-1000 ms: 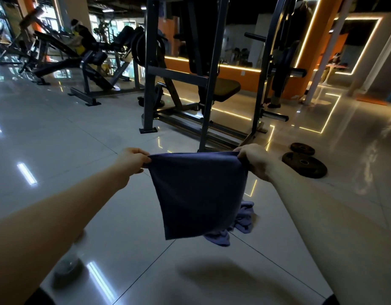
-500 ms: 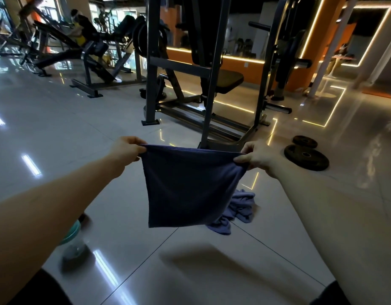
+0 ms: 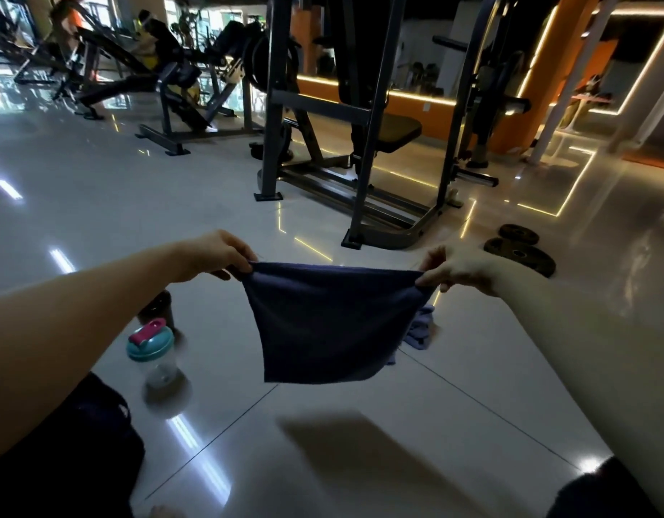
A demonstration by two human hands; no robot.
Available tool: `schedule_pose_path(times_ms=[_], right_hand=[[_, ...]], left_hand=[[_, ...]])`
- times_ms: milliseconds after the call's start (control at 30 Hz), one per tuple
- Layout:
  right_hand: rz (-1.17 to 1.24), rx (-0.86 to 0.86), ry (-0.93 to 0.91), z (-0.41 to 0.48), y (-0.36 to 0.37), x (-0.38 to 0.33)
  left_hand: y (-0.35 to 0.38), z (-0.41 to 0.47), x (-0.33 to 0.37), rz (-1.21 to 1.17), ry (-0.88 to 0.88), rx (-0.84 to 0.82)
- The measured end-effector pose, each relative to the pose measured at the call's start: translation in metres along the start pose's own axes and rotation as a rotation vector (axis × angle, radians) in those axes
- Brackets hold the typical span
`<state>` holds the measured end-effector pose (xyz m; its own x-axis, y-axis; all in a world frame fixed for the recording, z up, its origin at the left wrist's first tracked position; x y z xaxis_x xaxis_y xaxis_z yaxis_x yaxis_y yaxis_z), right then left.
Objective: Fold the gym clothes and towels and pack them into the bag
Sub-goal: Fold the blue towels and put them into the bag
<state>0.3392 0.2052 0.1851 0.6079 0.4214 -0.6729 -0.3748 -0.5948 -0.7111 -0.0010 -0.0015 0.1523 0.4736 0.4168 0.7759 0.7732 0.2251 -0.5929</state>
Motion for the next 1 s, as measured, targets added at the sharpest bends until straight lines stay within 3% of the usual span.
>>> schedule_pose_path(times_ms=[67, 200, 267, 367, 467, 567, 733, 867, 1000], right_hand=[[0.003, -0.054, 0.019, -0.022, 0.002, -0.004], [0.029, -0.372, 0.114, -0.066, 0.015, -0.016], [0.08, -0.439, 0.116, -0.073, 0.015, -0.016], [0.183, -0.473, 0.14, -0.072, 0.021, -0.006], [0.252, -0.485, 0.171, -0.062, 0.041, 0.01], [0.223, -0.379, 0.253, -0.025, 0.065, 0.046], [0.039, -0.129, 0.274, 0.057, 0.127, 0.12], [-0.171, 0.045, 0.245, 0.102, 0.174, 0.172], [0.08, 0.147, 0.325, 0.126, 0.197, 0.204]], left_hand=[[0.009, -0.017, -0.006, 0.005, 0.001, -0.147], [0.034, -0.056, -0.017, -0.083, -0.087, -0.581], [0.038, -0.065, -0.018, -0.127, -0.111, -0.674], [0.04, -0.062, -0.018, -0.175, -0.129, -0.685], [0.051, -0.043, -0.028, -0.123, -0.183, -0.605], [0.069, -0.009, -0.058, -0.001, -0.273, -0.467], [0.119, 0.048, -0.129, 0.106, -0.375, -0.238], [0.159, 0.084, -0.186, 0.025, -0.352, 0.05], [0.167, 0.1, -0.218, -0.067, -0.372, 0.212]])
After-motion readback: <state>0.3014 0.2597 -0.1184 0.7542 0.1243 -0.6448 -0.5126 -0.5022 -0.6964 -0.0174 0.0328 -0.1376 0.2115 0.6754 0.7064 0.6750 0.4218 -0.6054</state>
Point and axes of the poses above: each hand's wrist, its own z-axis towards the middle knuckle, its own y-axis out of the palm, x = y × z, the point moved 8 cm from there along z, towards the middle knuckle, and after that the axes turned 1 degree about -z, right-handed, at the moved point
